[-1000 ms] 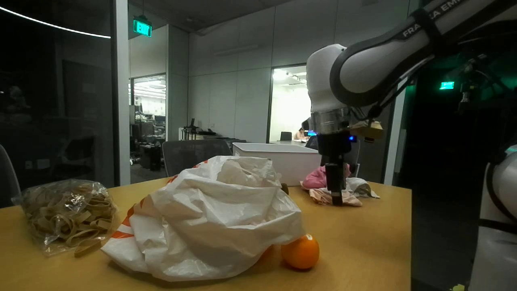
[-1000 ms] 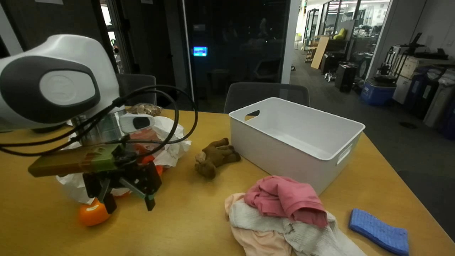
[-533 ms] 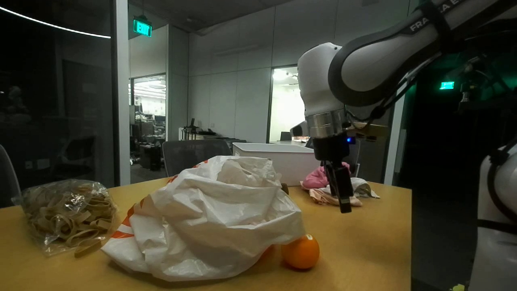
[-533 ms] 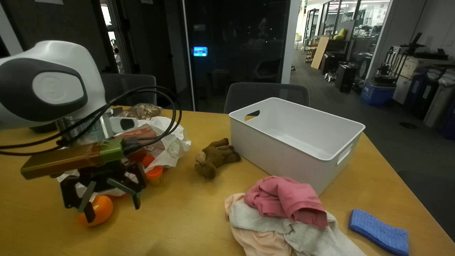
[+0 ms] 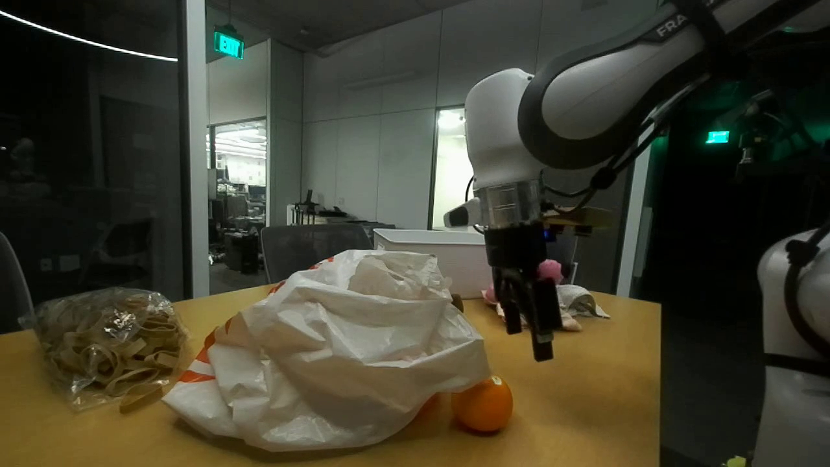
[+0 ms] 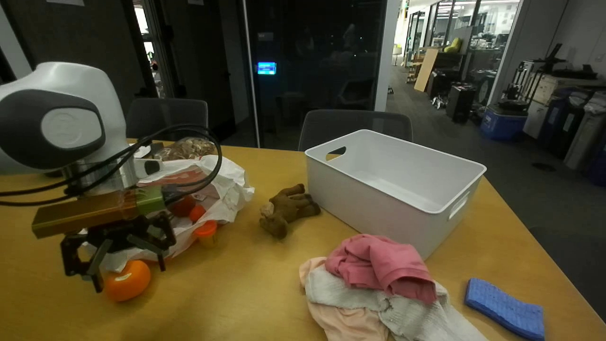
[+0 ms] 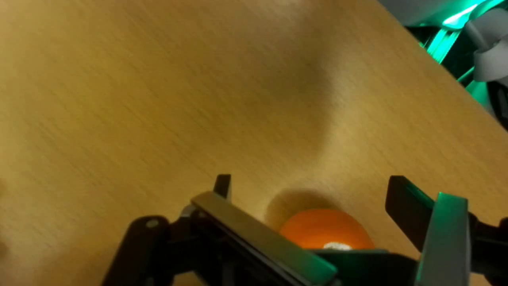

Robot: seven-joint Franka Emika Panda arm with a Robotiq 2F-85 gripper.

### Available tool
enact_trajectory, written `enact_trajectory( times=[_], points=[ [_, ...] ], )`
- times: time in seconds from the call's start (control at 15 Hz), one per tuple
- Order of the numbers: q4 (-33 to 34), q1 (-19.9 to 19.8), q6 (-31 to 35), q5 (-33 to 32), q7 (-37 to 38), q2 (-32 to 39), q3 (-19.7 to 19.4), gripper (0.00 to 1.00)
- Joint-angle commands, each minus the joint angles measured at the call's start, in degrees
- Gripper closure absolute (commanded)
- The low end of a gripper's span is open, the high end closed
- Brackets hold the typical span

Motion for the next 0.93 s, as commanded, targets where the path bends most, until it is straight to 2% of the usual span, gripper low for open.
enact_trajectory(
  times=[0.0, 0.2, 0.53, 0.87],
  points=[
    [0.04, 1.32, 8.64, 2.45, -0.24, 4.59, 0.58, 0.00],
    [0.07, 2.03, 10.68, 4.52, -0.55, 7.77, 0.87, 0.00],
    [0.06, 2.58, 9.72, 8.36, -0.71, 11.95, 2.08, 0.00],
    [0.13, 2.69, 12.86, 11.02, -1.42, 14.26, 3.24, 0.00]
  ],
)
